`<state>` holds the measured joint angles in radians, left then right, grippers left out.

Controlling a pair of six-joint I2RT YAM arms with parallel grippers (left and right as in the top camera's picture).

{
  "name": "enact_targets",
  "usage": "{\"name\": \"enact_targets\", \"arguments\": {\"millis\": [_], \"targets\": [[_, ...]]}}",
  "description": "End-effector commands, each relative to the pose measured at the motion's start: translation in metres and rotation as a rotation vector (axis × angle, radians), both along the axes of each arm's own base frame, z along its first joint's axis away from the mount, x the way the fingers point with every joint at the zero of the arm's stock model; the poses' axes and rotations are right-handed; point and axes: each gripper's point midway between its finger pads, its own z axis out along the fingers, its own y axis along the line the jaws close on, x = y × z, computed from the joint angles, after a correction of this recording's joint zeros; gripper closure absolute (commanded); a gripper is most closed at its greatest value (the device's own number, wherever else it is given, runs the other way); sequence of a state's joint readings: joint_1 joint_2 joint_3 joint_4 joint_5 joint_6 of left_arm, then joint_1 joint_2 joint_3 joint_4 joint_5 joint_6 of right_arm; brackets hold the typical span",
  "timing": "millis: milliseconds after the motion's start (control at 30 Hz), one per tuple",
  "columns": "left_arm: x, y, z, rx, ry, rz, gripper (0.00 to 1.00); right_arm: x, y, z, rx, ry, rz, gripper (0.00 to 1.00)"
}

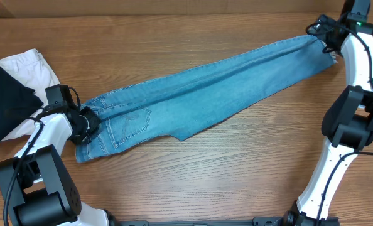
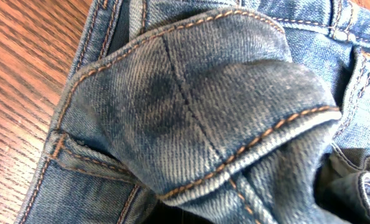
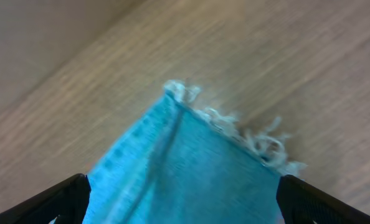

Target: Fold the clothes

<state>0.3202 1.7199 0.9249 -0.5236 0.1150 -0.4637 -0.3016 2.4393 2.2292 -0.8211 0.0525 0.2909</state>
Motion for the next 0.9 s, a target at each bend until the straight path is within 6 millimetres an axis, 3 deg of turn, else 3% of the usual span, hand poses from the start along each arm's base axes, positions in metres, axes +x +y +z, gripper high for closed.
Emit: {"name": "enact_targets", "arguments": {"millis": [0, 100, 333, 867], "targets": [[-0.017, 0.002, -0.018, 0.024, 0.086, -0.014, 0.95, -0.020, -0.033, 0.011, -0.007, 0.019, -0.056, 0.00], [-0.017, 0.002, -0.018, 0.026, 0.087, -0.014, 0.95, -0.033, -0.043, 0.005, 0.040, 0.048, -0.067, 0.00], [-0.017, 0.002, -0.018, 0.027, 0.087, -0.021, 0.94, -0.045, -0.044, -0.007, 0.105, 0.081, 0.014, 0.00], [-0.018, 0.002, -0.018, 0.025, 0.088, -0.021, 0.92, -0.036, -0.022, -0.082, 0.219, 0.133, 0.096, 0.00]]}}
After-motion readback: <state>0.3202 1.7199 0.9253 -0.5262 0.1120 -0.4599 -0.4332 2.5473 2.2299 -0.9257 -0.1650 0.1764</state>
